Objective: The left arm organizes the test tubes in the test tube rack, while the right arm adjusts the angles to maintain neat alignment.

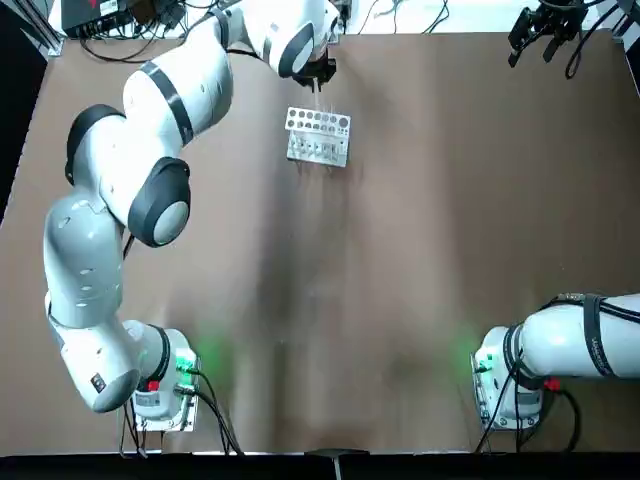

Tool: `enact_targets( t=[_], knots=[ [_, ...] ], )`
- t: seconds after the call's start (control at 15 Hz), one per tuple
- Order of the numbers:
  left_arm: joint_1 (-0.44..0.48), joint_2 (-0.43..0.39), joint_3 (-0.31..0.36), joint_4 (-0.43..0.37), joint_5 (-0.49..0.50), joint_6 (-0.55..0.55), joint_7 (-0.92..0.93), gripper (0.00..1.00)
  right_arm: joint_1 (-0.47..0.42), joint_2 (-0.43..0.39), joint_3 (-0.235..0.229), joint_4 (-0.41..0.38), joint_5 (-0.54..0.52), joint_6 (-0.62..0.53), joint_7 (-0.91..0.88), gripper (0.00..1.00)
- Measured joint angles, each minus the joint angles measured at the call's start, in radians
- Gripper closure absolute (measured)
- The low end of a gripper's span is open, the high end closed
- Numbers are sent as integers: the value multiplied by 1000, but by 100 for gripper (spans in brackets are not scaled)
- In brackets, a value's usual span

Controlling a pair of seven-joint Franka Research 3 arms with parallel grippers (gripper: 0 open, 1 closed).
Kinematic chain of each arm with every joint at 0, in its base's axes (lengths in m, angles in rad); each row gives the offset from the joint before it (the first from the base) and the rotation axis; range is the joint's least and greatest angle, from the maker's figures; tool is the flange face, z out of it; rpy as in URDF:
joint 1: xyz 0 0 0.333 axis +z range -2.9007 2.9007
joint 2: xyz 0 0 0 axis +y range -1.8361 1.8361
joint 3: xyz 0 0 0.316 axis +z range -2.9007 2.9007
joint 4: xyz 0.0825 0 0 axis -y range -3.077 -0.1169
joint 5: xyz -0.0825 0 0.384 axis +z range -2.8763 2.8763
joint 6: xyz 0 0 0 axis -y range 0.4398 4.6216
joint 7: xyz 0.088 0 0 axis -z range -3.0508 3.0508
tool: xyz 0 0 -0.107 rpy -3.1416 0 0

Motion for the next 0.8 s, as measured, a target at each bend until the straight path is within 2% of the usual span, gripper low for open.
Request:
enact_targets(
  t=[0.8],
  knots=[
    [6,6,0,1,0,9,-1,82,0,0,0,0,0,0,0,0]
  ],
)
